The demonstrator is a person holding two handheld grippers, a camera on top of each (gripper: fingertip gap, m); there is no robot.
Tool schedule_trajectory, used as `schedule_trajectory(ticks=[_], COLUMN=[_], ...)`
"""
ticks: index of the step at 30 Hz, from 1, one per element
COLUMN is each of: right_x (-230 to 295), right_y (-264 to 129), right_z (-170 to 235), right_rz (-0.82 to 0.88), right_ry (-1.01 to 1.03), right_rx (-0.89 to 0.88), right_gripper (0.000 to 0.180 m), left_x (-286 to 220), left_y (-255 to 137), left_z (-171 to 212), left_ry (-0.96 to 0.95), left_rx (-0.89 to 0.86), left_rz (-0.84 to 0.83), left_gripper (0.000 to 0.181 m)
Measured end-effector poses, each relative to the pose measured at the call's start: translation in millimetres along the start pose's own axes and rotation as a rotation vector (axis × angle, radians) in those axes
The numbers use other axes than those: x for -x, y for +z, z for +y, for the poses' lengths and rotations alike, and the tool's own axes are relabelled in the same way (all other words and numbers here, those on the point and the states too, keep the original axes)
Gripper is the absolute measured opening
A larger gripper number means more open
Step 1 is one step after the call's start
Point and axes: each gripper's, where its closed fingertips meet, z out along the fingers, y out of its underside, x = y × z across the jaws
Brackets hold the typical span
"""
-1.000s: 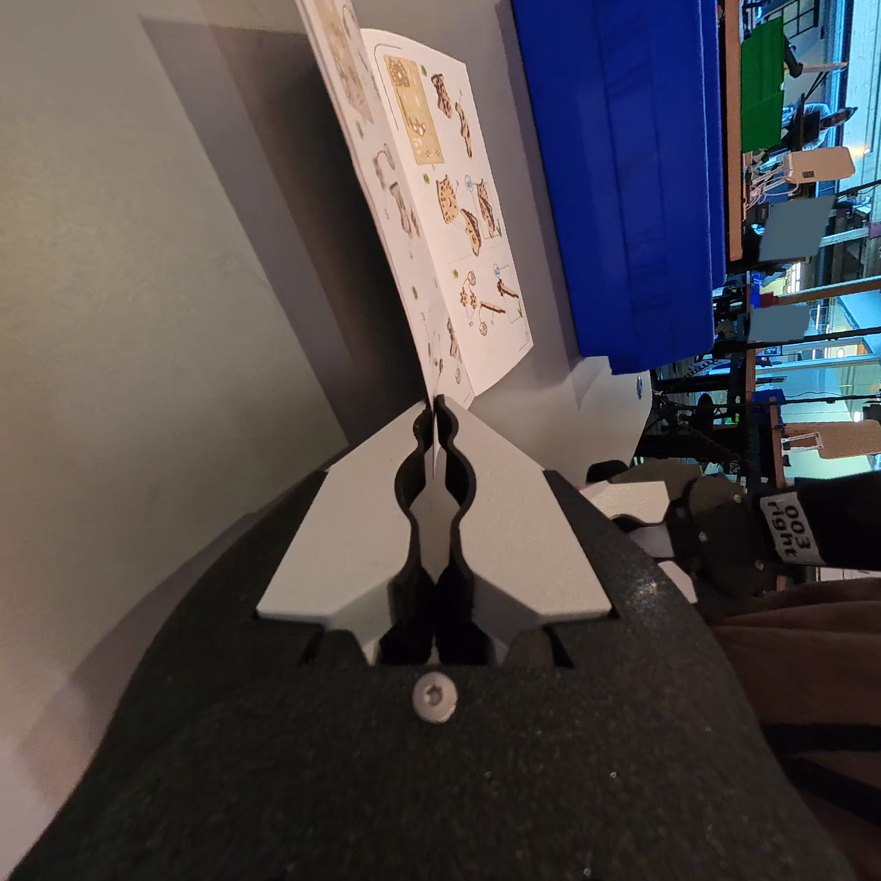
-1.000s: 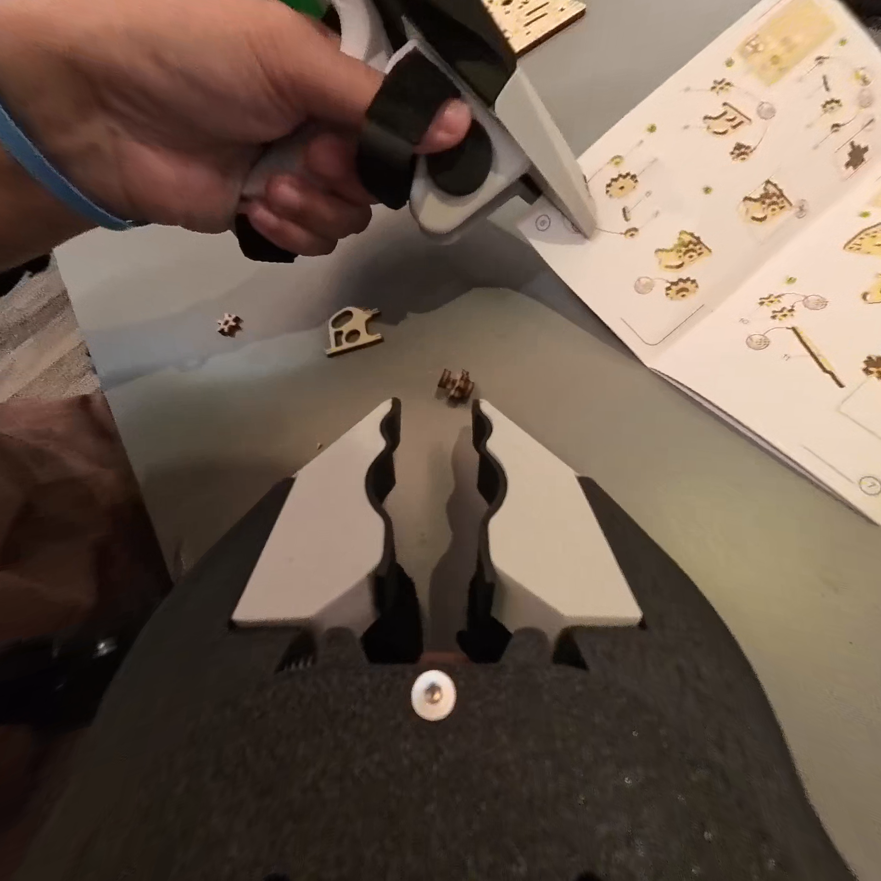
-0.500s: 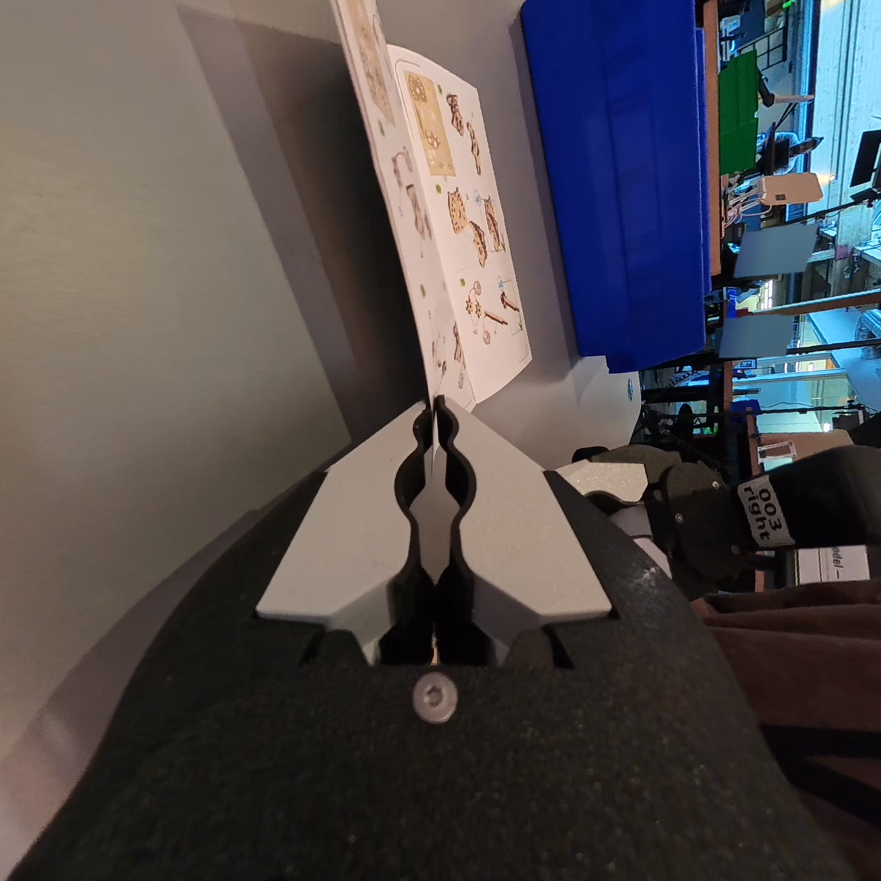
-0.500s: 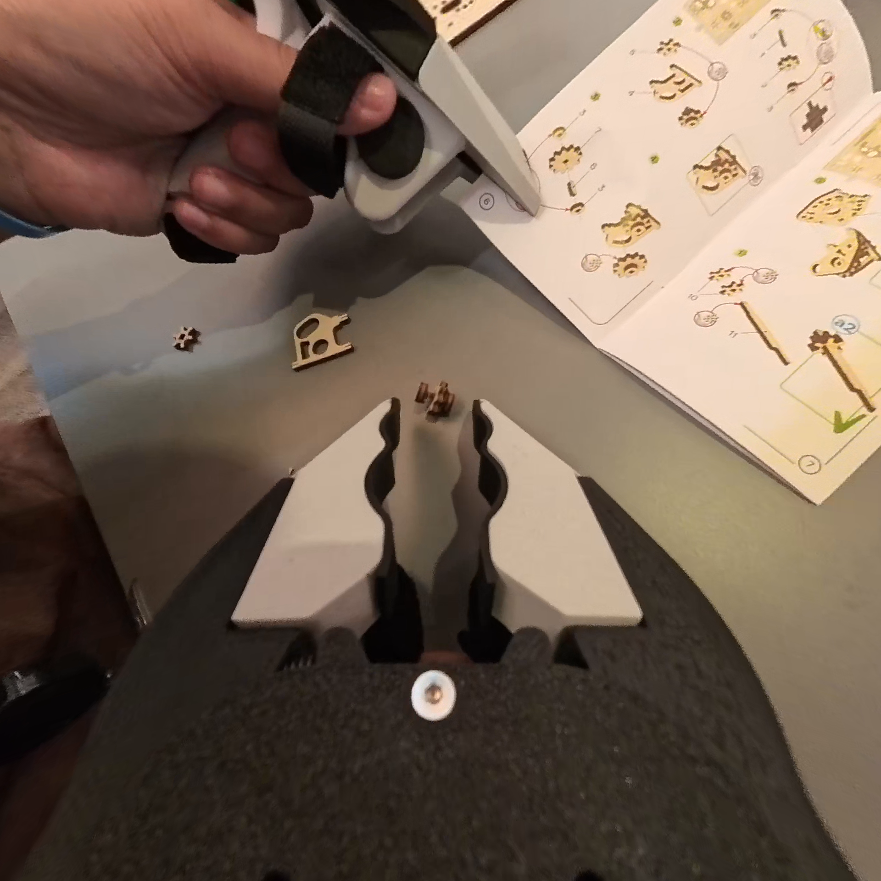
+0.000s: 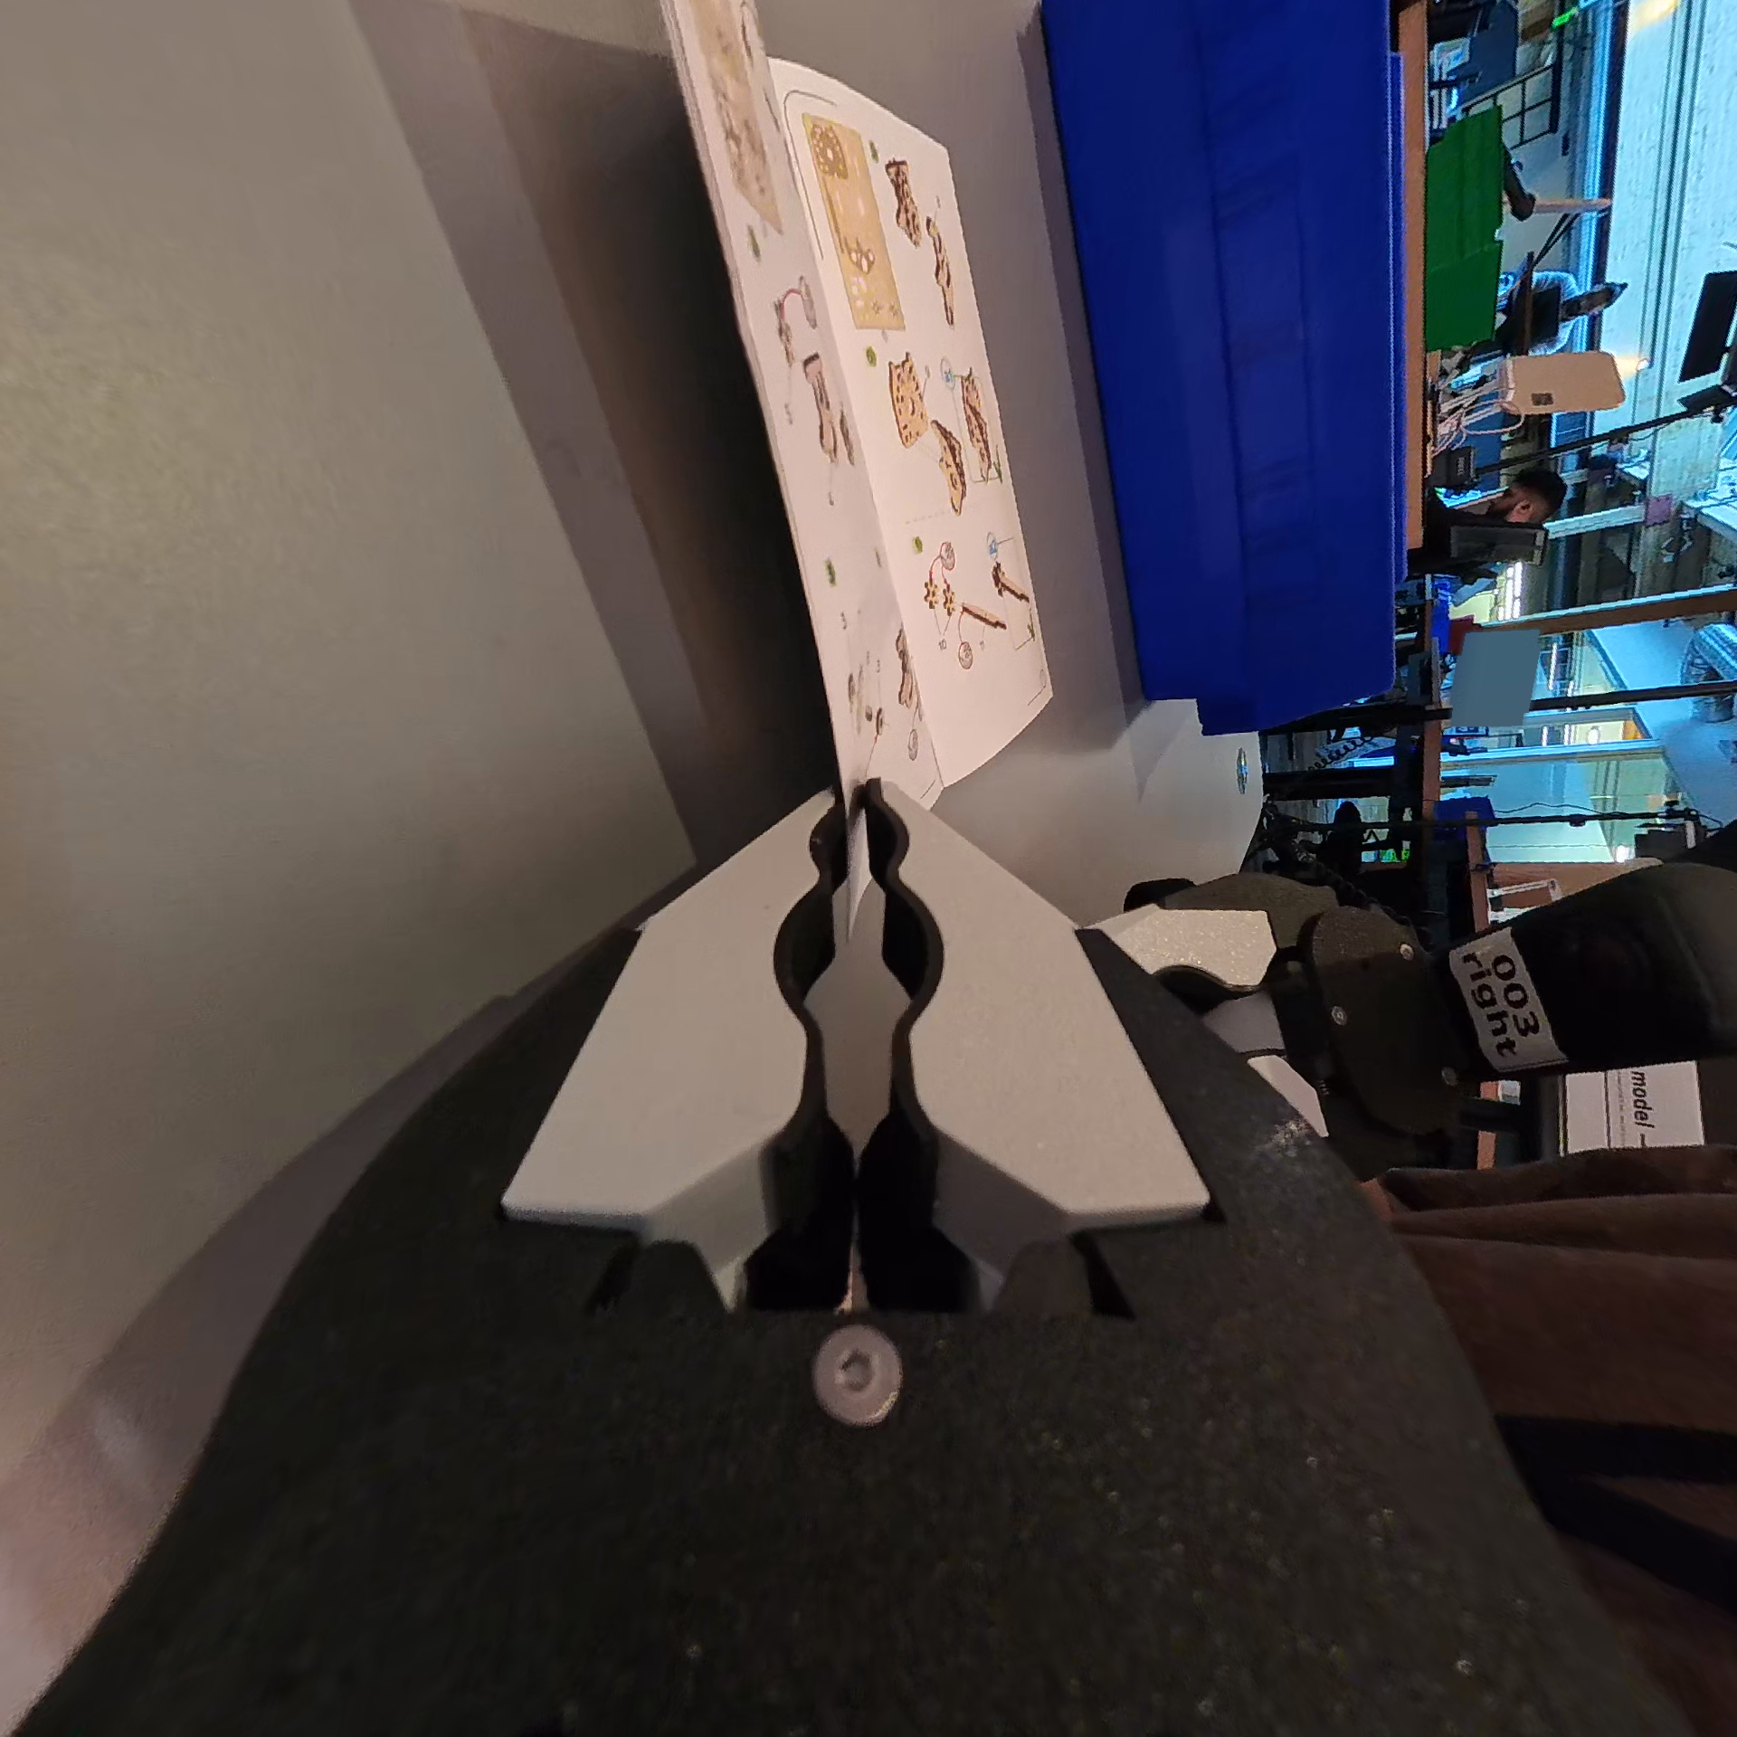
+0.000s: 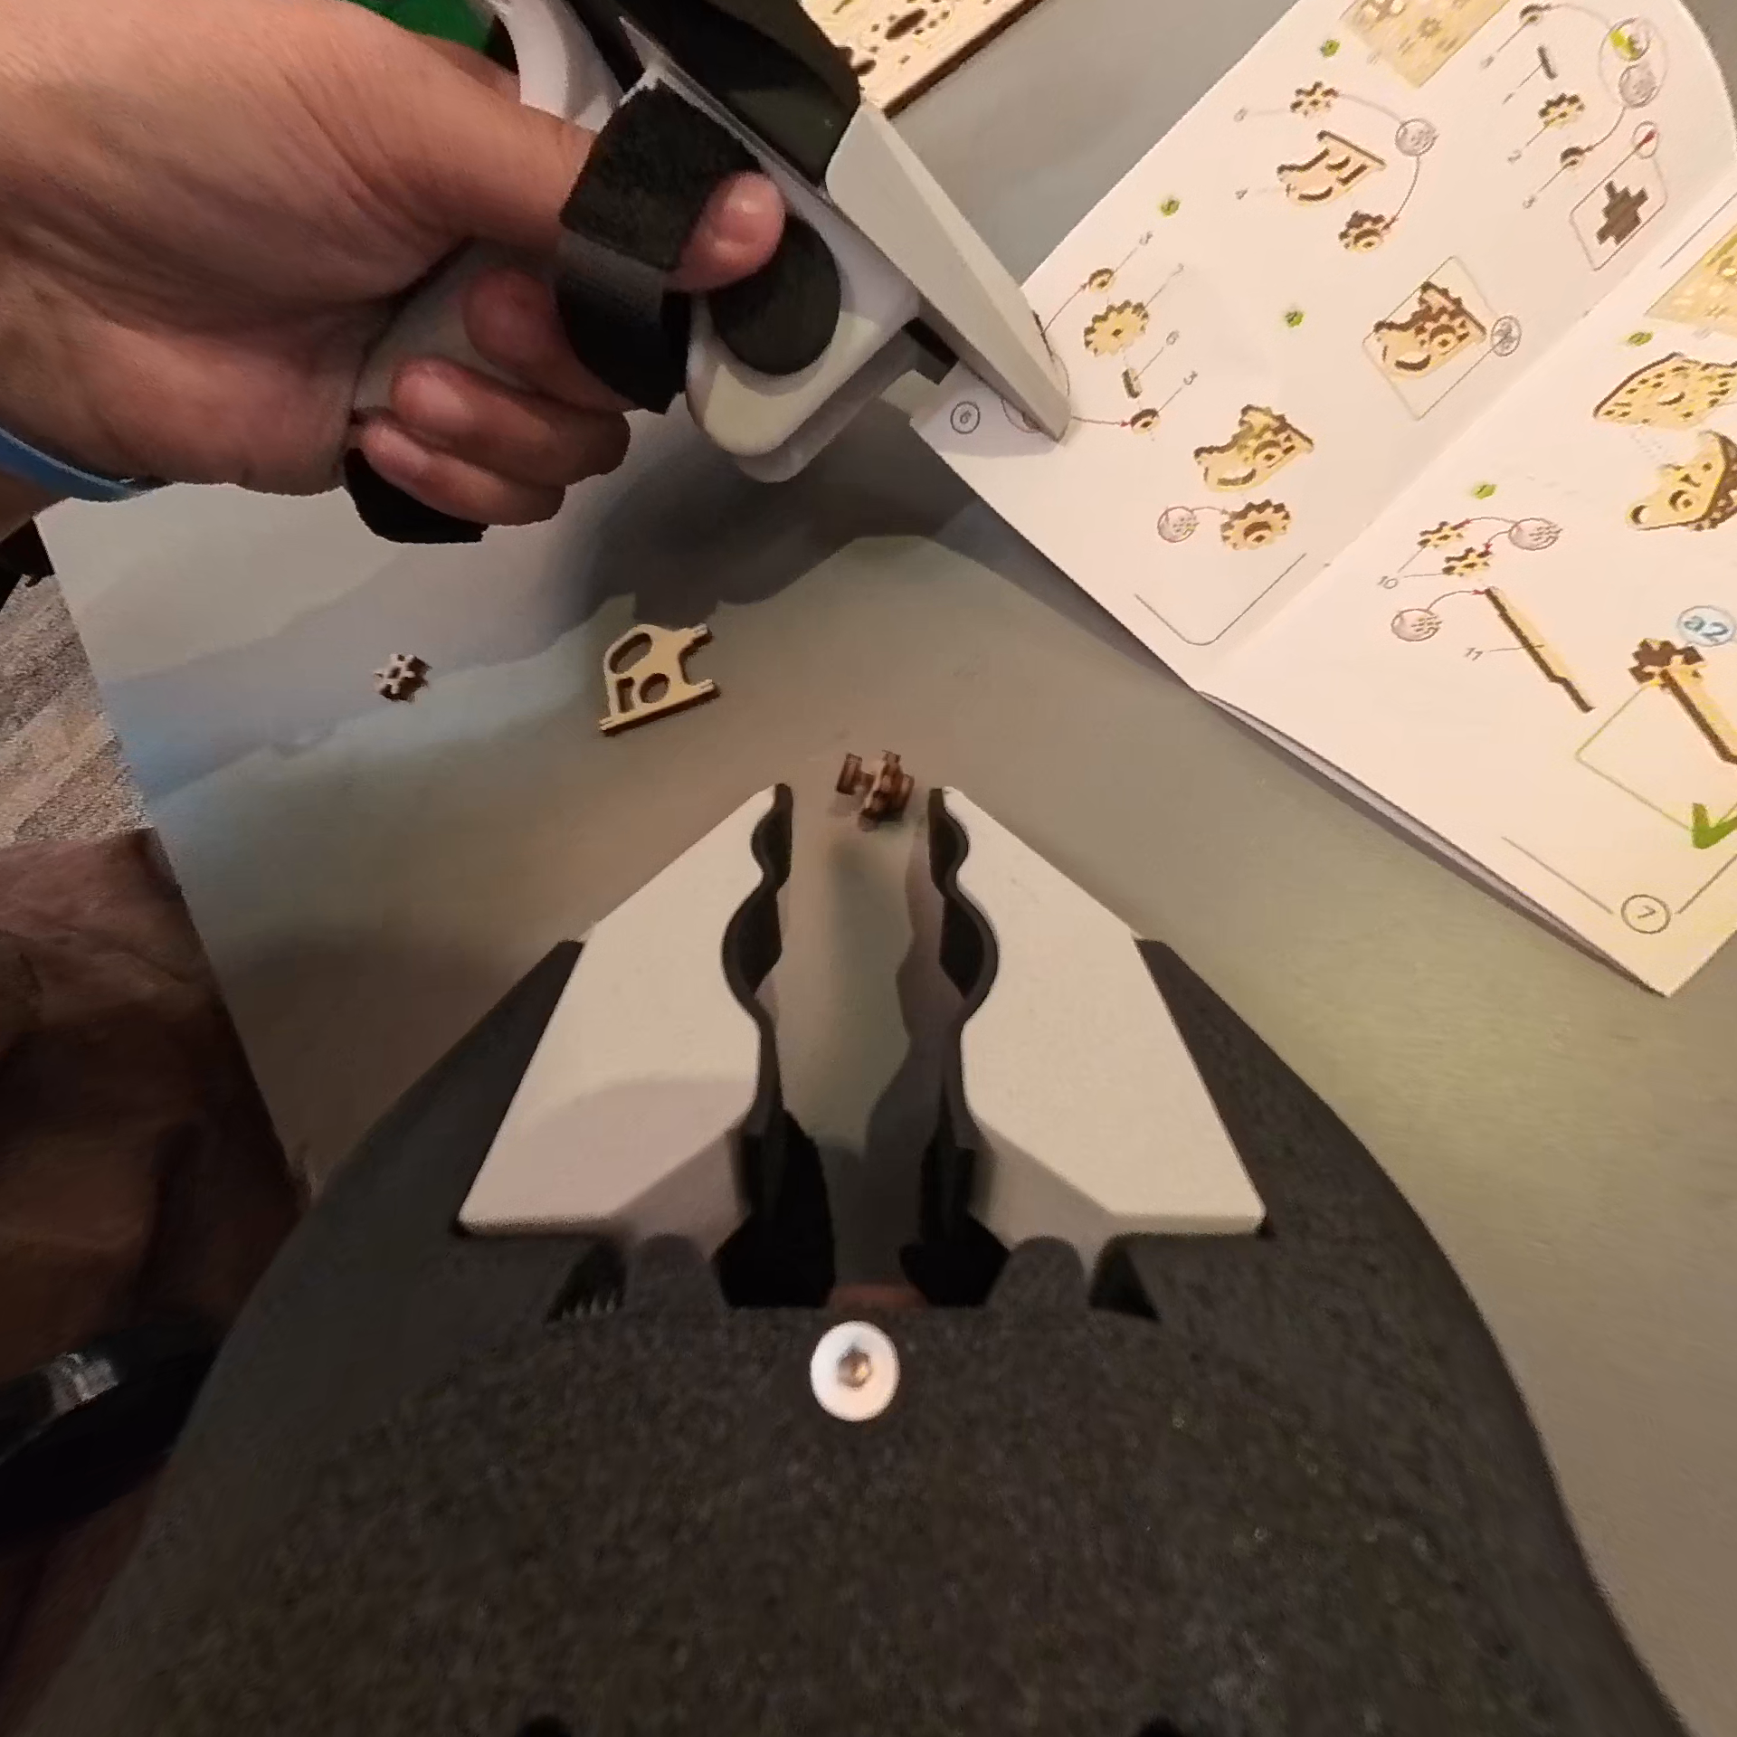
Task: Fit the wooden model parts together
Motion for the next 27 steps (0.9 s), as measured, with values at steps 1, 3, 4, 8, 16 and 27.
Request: schedule_trajectory(ticks=[1, 3, 4, 8, 16, 27], right_x=[1.4, 4.1, 5.6, 11.9, 25.1, 39.7], right_y=[-0.2, 0.1, 0.4, 1.4, 1.4, 2.5], right_z=[-0.5, -0.6, -0.3, 0.2, 3.3, -1.0], right_rz=[-0.006, -0.017, -0.023, -0.038, -0.067, -0.139], right_ry=[0.001, 0.003, 0.002, -0.005, -0.016, 0.004], right_rx=[-0.003, -0.003, -0.001, 0.003, 0.011, -0.013], right_gripper=[0.028, 0.028, 0.028, 0.028, 0.028, 0.03], left_x=[0.3, 1.0, 1.3, 2.7, 3.8, -6.3], left_y=[-0.7, -2.3, -3.1, -5.5, -12.9, -31.5], left_z=[-0.1, -0.6, -0.8, -1.1, -4.3, -5.4], left_ry=[0.0, 0.001, 0.001, 0.0, 0.005, 0.078], left_rx=[-0.001, -0.002, -0.003, -0.005, -0.021, -0.054], left_rz=[-0.002, -0.006, -0.007, -0.009, -0.016, -0.041], left_gripper=[0.0, 0.0, 0.0, 0.0, 0.001, 0.014])
